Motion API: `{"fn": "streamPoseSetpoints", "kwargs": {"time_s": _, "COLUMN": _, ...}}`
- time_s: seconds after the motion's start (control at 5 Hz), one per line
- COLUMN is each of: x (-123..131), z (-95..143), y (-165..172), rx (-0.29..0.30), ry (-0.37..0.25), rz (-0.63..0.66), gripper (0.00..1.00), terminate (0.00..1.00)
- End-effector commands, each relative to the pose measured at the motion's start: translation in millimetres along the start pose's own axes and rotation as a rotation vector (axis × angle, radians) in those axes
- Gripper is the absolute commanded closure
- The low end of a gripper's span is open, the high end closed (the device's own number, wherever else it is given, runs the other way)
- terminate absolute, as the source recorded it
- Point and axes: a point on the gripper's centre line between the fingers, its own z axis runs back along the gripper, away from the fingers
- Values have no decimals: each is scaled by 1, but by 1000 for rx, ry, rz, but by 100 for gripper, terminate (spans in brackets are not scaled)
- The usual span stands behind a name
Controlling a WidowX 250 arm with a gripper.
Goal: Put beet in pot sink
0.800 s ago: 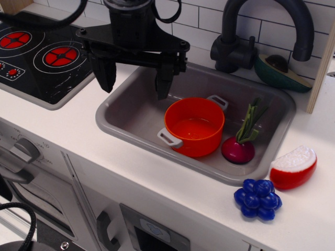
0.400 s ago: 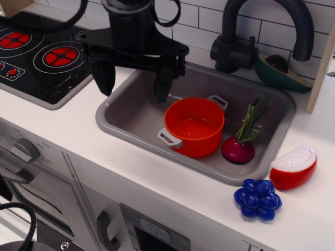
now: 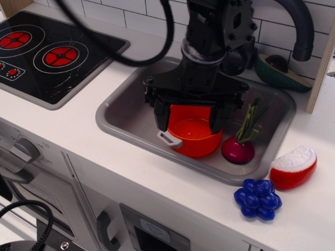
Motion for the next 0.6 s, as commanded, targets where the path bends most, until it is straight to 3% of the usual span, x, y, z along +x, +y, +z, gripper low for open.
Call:
{"fn": "streamPoseSetpoints", "kwargs": {"time_s": 0.0, "x": 12, "z": 4, "y": -50, "rx": -152, "ry": -42, "rz": 137, "gripper": 0, "terminate": 0}}
{"fn": "streamPoseSetpoints", "kwargs": {"time_s": 0.2, "x": 20, "z": 12, "y": -62, "rx": -211, "ry": 2, "rz": 173, "gripper": 0, "terminate": 0}}
{"fn": "streamPoseSetpoints", "kwargs": {"time_s": 0.4, "x": 30, "z": 13, "y": -74, "rx": -235, "ry": -31, "rz": 223, "gripper": 0, "terminate": 0}}
